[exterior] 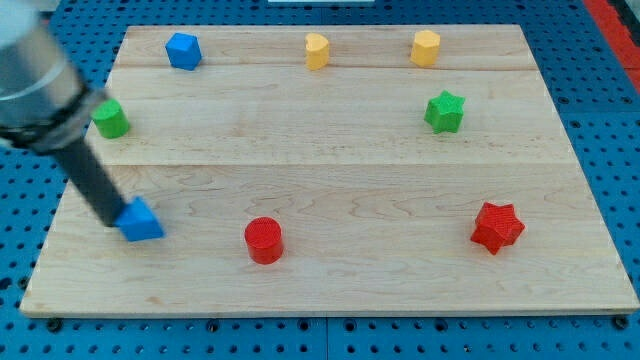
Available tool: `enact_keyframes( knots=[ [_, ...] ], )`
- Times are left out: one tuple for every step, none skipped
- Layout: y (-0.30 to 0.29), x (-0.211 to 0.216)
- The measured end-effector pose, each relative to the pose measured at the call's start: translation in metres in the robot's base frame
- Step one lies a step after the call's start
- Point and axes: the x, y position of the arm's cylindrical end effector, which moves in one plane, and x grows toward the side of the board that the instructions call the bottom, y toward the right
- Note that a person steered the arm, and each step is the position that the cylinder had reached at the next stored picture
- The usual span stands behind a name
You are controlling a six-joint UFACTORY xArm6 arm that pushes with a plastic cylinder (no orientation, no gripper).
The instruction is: Move the blue triangle to the bottom center of the board
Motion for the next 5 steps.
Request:
enact_keyframes(
  knots=[
    [0.065, 0.000],
    [0.064, 0.024],
    [0.095, 0.045],
    [0.124, 0.045],
    [0.148, 0.041]
  ],
)
